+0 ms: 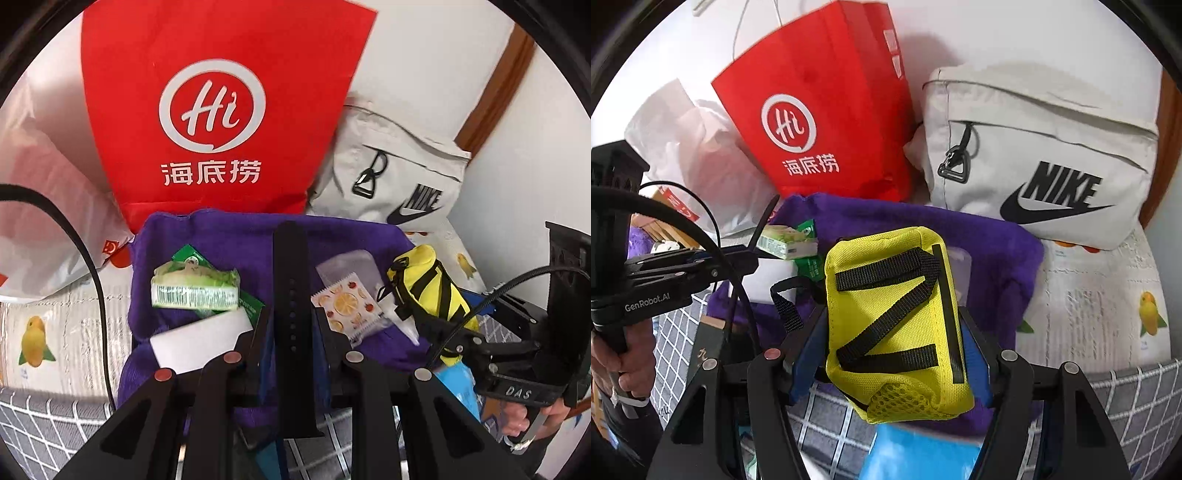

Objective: Organize soft objects
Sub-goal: 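Carry the black strap and yellow pouch over the purple towel with both tools, then lower both items onto the towel and open both tools, then grasp the white green-cuffed glove with the left tool while the right tool reaches for the black strap, then grasp the black strap on the bed cover with the right tool while the left tool holds the glove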

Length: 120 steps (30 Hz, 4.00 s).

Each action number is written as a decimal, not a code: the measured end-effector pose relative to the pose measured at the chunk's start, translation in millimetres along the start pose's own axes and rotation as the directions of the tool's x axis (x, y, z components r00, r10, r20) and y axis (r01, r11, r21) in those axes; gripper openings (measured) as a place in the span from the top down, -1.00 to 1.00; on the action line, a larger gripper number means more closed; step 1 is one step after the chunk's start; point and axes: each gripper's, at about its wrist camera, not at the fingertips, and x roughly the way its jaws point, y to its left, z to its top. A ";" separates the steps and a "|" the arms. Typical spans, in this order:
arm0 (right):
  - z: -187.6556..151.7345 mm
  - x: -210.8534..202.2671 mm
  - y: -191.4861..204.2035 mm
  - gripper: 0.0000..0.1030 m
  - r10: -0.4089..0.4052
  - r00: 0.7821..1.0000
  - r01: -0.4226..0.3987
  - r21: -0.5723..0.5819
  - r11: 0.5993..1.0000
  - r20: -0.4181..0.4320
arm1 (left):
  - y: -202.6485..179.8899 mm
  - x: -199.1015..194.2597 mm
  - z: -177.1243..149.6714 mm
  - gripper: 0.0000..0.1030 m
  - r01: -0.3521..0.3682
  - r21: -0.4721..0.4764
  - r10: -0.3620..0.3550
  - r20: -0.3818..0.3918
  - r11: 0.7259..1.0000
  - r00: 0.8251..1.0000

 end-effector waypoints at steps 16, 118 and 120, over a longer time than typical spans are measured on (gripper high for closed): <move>5.2 69.0 -15.3 -0.29 -0.015 0.988 0.008 -0.045 0.999 -0.155 | 15.6 58.4 6.3 0.62 0.006 -0.070 -0.011 -0.073 0.998 0.997; -232.1 -122.7 35.1 -0.47 0.084 0.993 -0.084 -0.002 0.996 -0.085 | -98.9 -62.8 -189.0 0.75 -0.029 0.273 0.069 -0.136 0.962 0.988; -235.0 -118.4 48.3 -0.47 0.091 0.991 -0.095 -0.036 0.995 -0.102 | -95.5 -77.6 -185.3 0.75 -0.039 0.253 0.069 -0.109 0.967 0.992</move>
